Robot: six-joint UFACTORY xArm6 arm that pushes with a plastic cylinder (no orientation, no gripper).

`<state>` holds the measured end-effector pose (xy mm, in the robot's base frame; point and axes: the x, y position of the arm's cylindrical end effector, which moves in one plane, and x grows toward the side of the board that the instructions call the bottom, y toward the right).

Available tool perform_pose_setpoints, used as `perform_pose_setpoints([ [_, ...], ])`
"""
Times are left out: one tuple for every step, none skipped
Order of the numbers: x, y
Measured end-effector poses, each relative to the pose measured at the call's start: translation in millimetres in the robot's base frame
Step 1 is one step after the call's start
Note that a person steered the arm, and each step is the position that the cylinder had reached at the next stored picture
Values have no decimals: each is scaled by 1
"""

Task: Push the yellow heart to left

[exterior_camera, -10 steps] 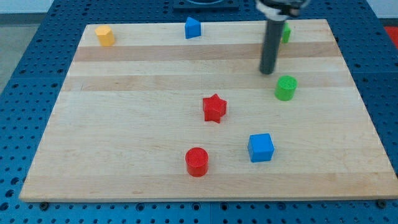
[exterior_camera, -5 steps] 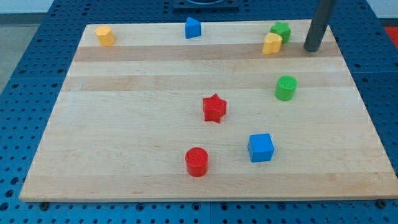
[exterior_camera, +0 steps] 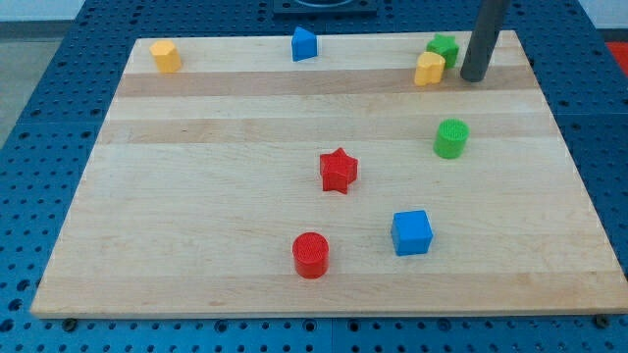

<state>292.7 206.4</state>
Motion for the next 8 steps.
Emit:
perform_pose_setpoints([
  [-4, 0],
  [-8, 0],
  [-12, 0],
  [-16, -2],
  [-16, -6],
  [-16, -22],
  [-14, -55],
  [-6, -91],
])
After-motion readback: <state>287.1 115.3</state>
